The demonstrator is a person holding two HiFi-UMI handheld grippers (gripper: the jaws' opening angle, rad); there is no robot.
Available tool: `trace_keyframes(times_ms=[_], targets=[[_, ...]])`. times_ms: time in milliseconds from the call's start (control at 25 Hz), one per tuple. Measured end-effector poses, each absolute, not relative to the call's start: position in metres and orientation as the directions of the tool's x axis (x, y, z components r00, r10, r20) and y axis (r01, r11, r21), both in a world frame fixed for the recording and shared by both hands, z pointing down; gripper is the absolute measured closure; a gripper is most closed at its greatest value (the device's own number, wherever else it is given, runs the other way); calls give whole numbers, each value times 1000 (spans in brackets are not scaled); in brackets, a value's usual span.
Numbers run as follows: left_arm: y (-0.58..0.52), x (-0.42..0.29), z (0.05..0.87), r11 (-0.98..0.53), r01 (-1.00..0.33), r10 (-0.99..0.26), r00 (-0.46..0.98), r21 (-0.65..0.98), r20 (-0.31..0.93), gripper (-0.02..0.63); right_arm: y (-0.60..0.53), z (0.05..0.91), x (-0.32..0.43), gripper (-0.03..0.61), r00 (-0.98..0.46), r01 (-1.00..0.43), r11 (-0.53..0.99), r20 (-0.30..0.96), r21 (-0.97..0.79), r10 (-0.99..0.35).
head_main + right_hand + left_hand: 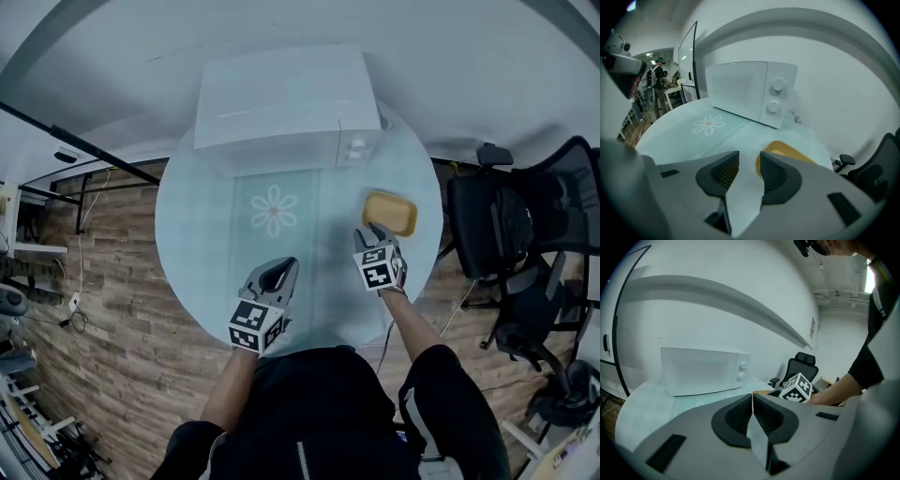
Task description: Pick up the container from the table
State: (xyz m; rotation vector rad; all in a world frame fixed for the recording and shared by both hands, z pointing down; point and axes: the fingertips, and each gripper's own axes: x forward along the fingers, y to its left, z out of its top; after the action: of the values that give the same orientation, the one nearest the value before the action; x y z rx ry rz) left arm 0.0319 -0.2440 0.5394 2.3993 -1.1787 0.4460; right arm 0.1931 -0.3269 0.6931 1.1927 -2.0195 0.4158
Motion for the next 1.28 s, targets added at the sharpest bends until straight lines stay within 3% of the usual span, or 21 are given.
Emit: trace_keyframes(times_ms=[1280], targets=[[-252, 7, 567, -461, -845, -677, 532, 270, 509, 591, -360, 760, 196, 453, -197, -802, 586, 873, 117, -445]])
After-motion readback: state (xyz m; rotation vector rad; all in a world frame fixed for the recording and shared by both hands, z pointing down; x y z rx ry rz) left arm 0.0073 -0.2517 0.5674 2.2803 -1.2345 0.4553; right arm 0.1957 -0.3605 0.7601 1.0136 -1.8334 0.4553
